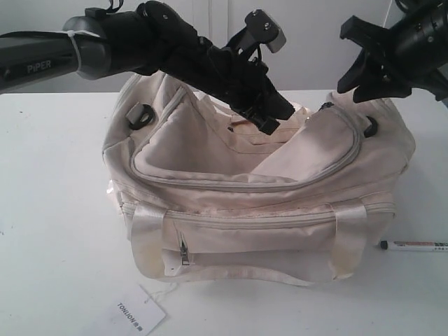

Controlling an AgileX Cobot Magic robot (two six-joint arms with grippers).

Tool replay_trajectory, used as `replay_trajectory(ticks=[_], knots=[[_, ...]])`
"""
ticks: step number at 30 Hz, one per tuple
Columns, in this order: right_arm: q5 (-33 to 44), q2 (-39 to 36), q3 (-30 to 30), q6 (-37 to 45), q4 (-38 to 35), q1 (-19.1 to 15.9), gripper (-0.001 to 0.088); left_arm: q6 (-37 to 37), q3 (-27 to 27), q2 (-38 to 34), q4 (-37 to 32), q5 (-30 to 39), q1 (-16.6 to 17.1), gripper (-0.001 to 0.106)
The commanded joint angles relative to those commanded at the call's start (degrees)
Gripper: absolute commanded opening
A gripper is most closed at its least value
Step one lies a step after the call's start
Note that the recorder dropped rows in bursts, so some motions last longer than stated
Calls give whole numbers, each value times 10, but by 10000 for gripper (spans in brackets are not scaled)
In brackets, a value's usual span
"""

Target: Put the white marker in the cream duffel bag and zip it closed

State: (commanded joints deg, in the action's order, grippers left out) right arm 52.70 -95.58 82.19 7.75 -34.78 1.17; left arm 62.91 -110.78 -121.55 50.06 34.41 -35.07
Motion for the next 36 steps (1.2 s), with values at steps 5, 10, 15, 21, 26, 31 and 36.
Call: replay_trajectory(ticks=[5, 10, 15, 21, 26, 31, 36], knots=[[-10, 0, -2, 0, 39, 10, 459, 0, 0, 0, 0, 0, 0, 0], [-2, -11, -12, -5, 62, 10, 461, 0, 0, 0, 0, 1, 0, 0], [14, -43, -15, -7, 59, 11, 461, 0, 0, 0, 0, 1, 0, 0], [41, -55, -15, -7, 59, 11, 267, 0, 0, 0, 0, 1, 0, 0], [25, -38, -15, 45, 60, 11, 1, 0, 0, 0, 0, 0, 0, 0], [16, -17, -15, 146, 57, 11, 0, -1, 0, 0, 0, -3, 0, 0], [23, -2, -15, 271, 13, 11, 0, -1, 0, 0, 0, -8, 0, 0]])
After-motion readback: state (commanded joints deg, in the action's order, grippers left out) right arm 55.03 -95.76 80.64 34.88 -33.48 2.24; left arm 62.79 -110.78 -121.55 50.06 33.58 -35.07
